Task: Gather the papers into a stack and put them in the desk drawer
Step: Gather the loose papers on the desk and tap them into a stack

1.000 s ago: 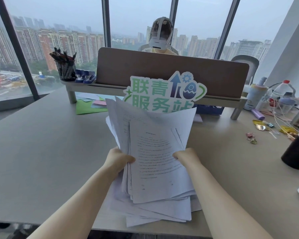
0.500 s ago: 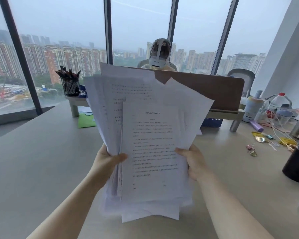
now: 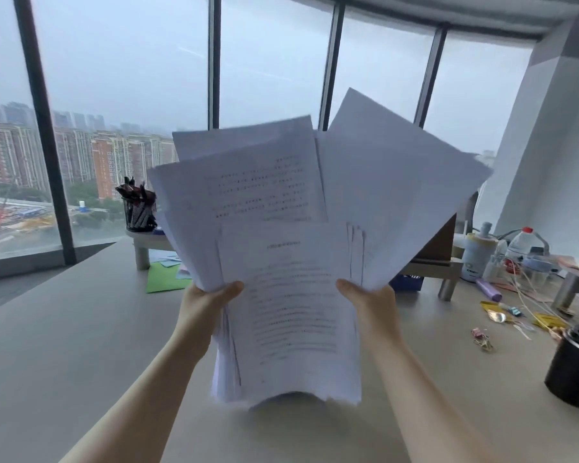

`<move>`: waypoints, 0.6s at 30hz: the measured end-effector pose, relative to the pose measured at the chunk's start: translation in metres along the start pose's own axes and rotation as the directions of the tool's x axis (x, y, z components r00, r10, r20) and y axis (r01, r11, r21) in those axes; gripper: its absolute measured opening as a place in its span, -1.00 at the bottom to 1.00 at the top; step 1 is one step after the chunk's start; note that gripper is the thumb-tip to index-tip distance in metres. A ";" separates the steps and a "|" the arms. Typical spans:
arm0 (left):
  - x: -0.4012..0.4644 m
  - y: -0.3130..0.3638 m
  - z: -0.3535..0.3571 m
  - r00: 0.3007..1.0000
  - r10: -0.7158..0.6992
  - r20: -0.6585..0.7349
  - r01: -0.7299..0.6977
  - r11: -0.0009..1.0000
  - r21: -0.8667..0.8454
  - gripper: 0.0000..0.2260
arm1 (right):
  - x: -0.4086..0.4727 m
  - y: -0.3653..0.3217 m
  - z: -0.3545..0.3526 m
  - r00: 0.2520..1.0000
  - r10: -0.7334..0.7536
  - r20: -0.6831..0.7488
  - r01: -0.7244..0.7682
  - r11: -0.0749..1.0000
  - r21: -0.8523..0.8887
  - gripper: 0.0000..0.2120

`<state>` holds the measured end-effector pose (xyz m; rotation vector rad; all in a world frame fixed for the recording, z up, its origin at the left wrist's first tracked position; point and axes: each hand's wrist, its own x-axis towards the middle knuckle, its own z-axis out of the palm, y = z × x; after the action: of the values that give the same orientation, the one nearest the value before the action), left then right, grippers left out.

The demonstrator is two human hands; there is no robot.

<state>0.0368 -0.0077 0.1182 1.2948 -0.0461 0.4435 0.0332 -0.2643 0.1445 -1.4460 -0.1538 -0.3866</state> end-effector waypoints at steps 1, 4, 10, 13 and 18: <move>-0.005 -0.008 -0.004 0.998 -0.054 0.039 0.054 0.999 0.002 -0.67 | -0.003 0.004 -0.001 1.000 0.028 0.014 -0.029 1.000 0.009 -0.76; -0.015 -0.022 -0.011 0.980 -0.124 0.152 0.128 0.992 -0.016 -0.44 | -0.004 0.007 -0.005 0.998 0.060 -0.002 -0.060 0.997 0.053 -0.80; -0.017 -0.018 -0.018 0.937 -0.129 0.324 0.138 0.990 -0.005 -0.26 | 0.001 0.007 -0.017 0.986 0.071 0.154 -0.094 0.984 0.151 -0.46; -0.020 -0.015 -0.015 0.946 -0.100 0.309 0.110 0.994 -0.015 -0.24 | -0.001 0.011 -0.020 0.975 0.072 0.210 -0.100 0.987 0.124 -0.62; -0.016 -0.008 0.001 0.974 -0.035 0.222 0.038 0.999 -0.011 -0.20 | -0.006 0.006 -0.011 0.974 0.025 0.226 -0.043 0.996 0.076 -0.73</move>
<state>0.0246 -0.0148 0.1067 1.3239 -0.2128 0.2646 0.0288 -0.2734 0.1357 -1.4087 -0.3230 -0.1856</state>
